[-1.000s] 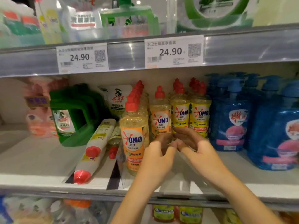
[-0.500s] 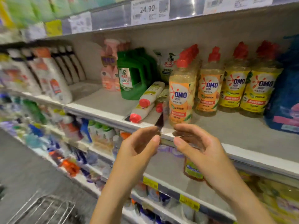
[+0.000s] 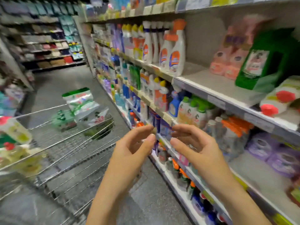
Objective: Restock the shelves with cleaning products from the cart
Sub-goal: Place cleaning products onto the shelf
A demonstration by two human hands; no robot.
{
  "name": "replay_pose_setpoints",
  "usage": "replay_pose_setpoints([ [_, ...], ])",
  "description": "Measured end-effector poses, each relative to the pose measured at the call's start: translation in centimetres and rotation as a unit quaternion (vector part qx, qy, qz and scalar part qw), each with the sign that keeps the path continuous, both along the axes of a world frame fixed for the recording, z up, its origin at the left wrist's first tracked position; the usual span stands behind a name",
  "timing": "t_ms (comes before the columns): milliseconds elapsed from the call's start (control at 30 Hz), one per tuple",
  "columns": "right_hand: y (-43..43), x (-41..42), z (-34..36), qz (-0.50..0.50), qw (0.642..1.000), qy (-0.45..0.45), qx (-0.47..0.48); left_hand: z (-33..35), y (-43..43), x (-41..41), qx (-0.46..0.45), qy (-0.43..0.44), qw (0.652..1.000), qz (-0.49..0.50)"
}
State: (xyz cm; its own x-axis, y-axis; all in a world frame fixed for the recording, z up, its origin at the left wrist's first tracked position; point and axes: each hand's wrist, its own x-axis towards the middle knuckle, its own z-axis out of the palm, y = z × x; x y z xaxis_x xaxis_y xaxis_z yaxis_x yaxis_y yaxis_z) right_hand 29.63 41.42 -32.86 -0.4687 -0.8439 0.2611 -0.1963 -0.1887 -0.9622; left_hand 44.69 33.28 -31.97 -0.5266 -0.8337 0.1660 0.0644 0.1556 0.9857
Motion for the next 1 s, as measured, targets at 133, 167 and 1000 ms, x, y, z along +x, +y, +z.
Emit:
replay_pose_setpoints([
  [133,-7.3,8.3,-1.5,0.100,0.995,-0.023,0.018,-0.8,-4.7,10.1,0.000,-0.026,0.994,0.110],
  [167,-9.0,10.4,-1.8,0.122,0.992,-0.030,0.022,-1.0,-5.8,12.5,0.002,-0.030,0.990,0.134],
  [1000,-51.4,35.9,-7.3,0.459,0.879,0.013,0.127,-7.8,-35.7,37.6,0.113,-0.019,0.874,0.473],
])
